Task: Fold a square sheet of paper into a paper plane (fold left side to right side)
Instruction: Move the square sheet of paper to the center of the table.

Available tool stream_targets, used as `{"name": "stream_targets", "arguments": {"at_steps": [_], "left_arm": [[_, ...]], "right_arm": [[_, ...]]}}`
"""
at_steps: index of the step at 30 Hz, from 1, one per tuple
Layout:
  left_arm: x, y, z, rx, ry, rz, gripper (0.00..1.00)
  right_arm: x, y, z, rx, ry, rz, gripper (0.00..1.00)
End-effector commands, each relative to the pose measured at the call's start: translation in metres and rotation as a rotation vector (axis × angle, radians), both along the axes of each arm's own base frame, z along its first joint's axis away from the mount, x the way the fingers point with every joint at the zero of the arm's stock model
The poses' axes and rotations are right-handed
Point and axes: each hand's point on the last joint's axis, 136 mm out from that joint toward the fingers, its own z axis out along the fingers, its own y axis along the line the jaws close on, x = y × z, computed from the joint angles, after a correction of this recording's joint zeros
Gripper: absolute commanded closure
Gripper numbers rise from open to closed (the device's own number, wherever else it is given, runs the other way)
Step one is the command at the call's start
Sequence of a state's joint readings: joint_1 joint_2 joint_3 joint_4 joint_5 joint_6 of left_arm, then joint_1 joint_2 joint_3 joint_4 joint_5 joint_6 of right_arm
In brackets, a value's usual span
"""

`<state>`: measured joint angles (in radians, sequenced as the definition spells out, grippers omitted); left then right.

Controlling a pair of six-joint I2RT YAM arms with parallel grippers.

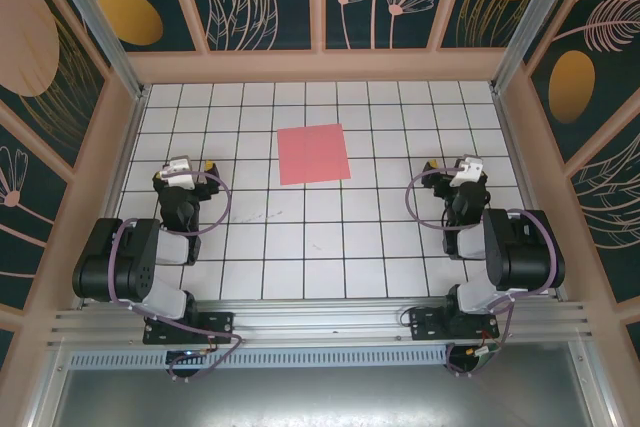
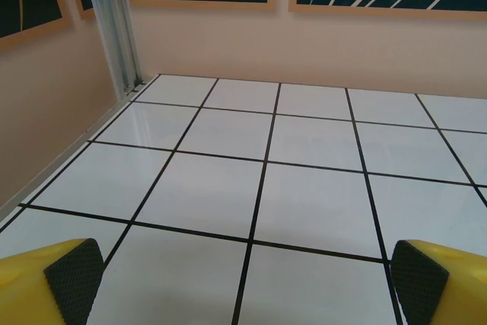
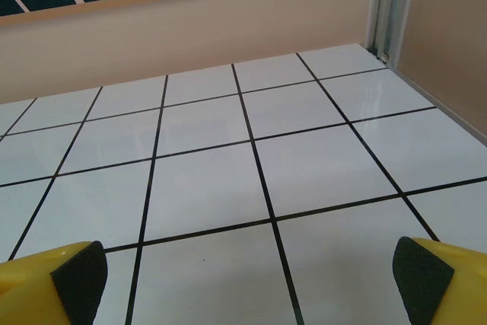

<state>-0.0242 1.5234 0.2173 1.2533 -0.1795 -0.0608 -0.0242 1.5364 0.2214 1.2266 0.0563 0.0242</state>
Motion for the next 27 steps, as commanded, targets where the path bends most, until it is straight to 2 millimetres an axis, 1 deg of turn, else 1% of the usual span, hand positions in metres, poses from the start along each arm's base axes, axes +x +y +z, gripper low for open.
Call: {"name": "stream_targets", "arguments": {"at_steps": [1,20,23,25,27], "left_arm": [[0.004,0.000,0.014,-0.018,-0.054,-0.003,0.01],[0.003,0.000,0.014,-0.020,-0.057,-0.003,0.01],[0.001,0.004,0.016,-0.023,-0.066,0.020,0.01],[-0.003,0.007,0.023,-0.027,-0.083,0.038,0.01],[-0.007,0.011,0.035,-0.033,-0.097,0.062,0.02]], "right_arm": [[0.002,0.001,0.009,-0.002,-0.038,-0.001,0.01],[0.002,0.001,0.009,0.001,-0.038,0.002,0.01],[0.001,0.000,0.010,0.002,-0.041,-0.006,0.01],[0.000,-0.002,0.015,0.007,-0.046,-0.020,0.01],[-0.002,-0.003,0.023,0.006,-0.042,-0.027,0.01]]}}
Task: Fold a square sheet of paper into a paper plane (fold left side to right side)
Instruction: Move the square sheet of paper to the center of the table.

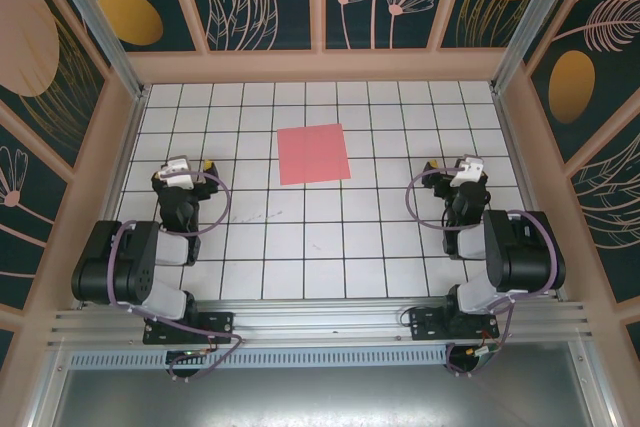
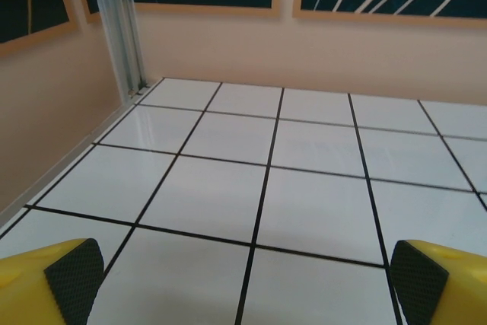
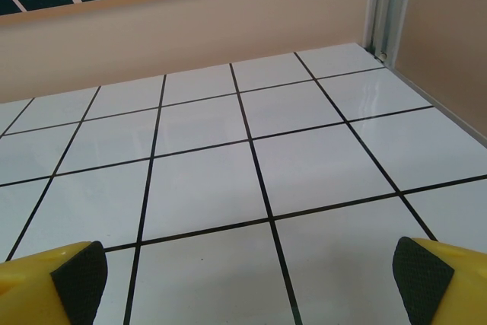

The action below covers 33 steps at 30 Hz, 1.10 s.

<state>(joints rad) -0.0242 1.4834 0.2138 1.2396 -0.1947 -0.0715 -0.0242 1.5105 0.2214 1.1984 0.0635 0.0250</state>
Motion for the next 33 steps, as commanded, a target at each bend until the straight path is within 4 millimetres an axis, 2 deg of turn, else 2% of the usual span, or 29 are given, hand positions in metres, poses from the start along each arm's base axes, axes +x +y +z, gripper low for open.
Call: {"name": "stream_targets", "arguments": {"at_steps": [1,5,7,9,12,16,20,26,28,29,33], "left_arm": [[-0.006,0.010,0.032,-0.027,-0.073,0.056,0.02],[0.006,0.020,0.057,-0.150,0.011,0.135,0.01],[0.015,0.009,0.074,-0.209,0.027,0.080,0.02],[0.022,-0.011,0.089,-0.286,0.024,-0.025,0.02],[0.027,-0.040,0.096,-0.382,0.052,-0.149,0.02],[0.036,-0.089,0.081,-0.383,0.169,-0.285,0.04],[0.049,-0.146,0.062,-0.353,0.294,-0.425,0.13],[0.071,-0.215,0.021,-0.217,0.485,-0.508,0.25],[0.077,-0.232,0.008,-0.159,0.529,-0.507,0.27],[0.079,-0.239,-0.007,-0.124,0.568,-0.500,0.27],[0.088,-0.256,-0.026,-0.052,0.614,-0.491,0.28]], "right_arm": [[-0.002,-0.004,0.025,0.014,-0.040,-0.029,0.01],[-0.010,-0.002,0.047,0.082,-0.040,-0.045,0.01],[-0.014,0.001,0.055,0.136,-0.025,-0.044,0.01],[-0.019,0.010,0.066,0.204,-0.013,-0.026,0.01],[-0.026,0.028,0.076,0.279,-0.001,0.028,0.01],[-0.032,0.053,0.081,0.349,0.023,0.093,0.01],[-0.034,0.081,0.081,0.381,0.044,0.169,0.01],[-0.033,0.095,0.078,0.358,0.069,0.181,0.01],[-0.033,0.096,0.076,0.360,0.077,0.180,0.01],[-0.034,0.097,0.075,0.358,0.082,0.179,0.01],[-0.036,0.096,0.074,0.344,0.093,0.171,0.01]]}}
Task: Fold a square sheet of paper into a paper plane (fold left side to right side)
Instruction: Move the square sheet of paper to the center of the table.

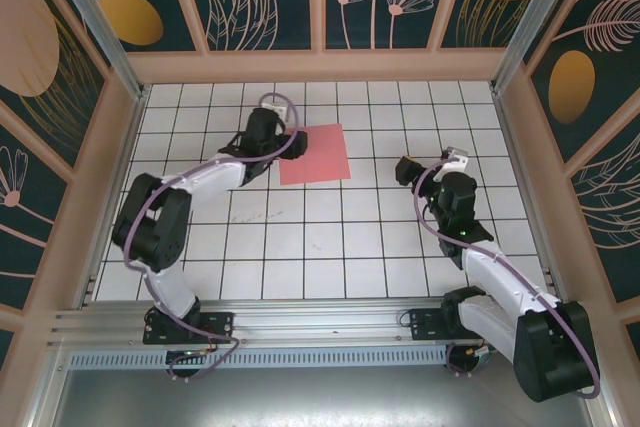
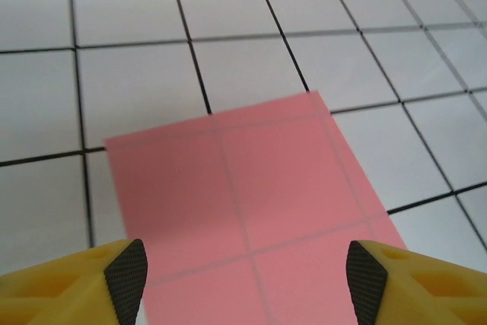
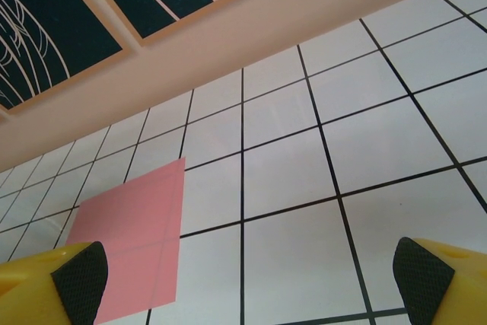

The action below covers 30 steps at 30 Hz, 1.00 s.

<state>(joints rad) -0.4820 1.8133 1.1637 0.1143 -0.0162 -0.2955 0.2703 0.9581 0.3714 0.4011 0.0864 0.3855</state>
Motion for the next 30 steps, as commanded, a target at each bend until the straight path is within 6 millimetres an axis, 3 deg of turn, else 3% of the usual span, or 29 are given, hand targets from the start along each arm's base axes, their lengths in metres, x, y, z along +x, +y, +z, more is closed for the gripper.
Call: {"name": "stream_targets", "arguments": {"at_steps": [1,17,23,30], "left_arm": [[0.002,0.001,-0.024,0.127,0.052,0.000,0.30],[0.029,-0.037,-0.077,0.246,0.128,-0.062,0.45],[0.024,-0.053,-0.102,0.275,0.180,-0.104,0.47],[0.009,-0.056,-0.123,0.295,0.234,-0.126,0.48]], "right_arm": [[0.002,-0.001,0.011,0.006,-0.010,-0.021,0.01],[-0.002,-0.005,0.009,-0.001,-0.004,-0.040,0.01],[-0.002,-0.007,0.007,-0.003,0.005,-0.049,0.01],[-0.002,-0.006,0.010,0.003,0.003,-0.047,0.01]]}}
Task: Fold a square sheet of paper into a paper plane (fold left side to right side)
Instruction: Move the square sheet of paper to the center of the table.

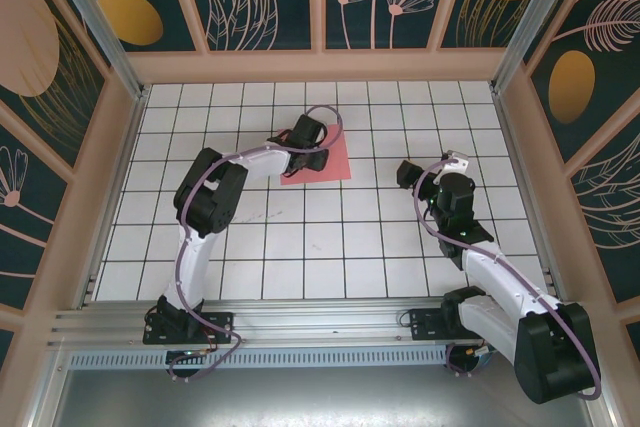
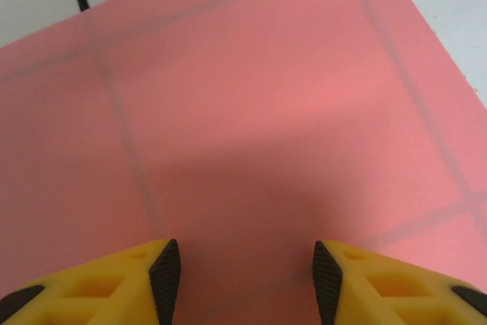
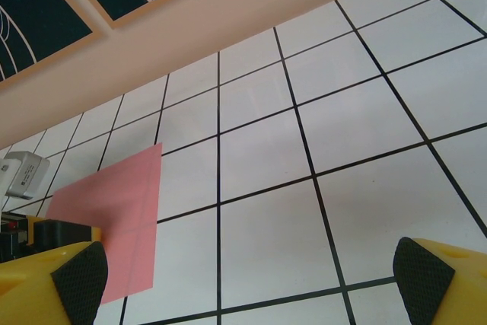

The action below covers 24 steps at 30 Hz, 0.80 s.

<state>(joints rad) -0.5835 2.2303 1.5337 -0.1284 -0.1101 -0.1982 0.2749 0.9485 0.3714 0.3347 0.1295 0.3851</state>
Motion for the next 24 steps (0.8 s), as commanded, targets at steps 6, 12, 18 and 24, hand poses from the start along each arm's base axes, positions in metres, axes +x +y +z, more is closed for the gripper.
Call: {"name": "stream_targets", "arguments": {"at_steps": [6,12,18,24], "left_arm": [[-0.034,0.004,-0.031,0.059,0.107,-0.034,0.51],[-0.072,0.013,-0.040,0.079,0.147,-0.040,0.52],[-0.126,0.007,-0.037,0.020,0.199,-0.072,0.53],[-0.159,0.003,-0.023,-0.036,0.216,-0.086,0.53]], "right_arm": [[0.003,0.001,0.024,0.033,-0.049,-0.012,0.01],[0.003,0.002,0.026,0.035,-0.051,-0.009,0.01],[0.004,0.004,0.024,0.040,-0.041,-0.003,0.01],[0.009,0.009,0.017,0.044,-0.004,0.010,0.01]]}}
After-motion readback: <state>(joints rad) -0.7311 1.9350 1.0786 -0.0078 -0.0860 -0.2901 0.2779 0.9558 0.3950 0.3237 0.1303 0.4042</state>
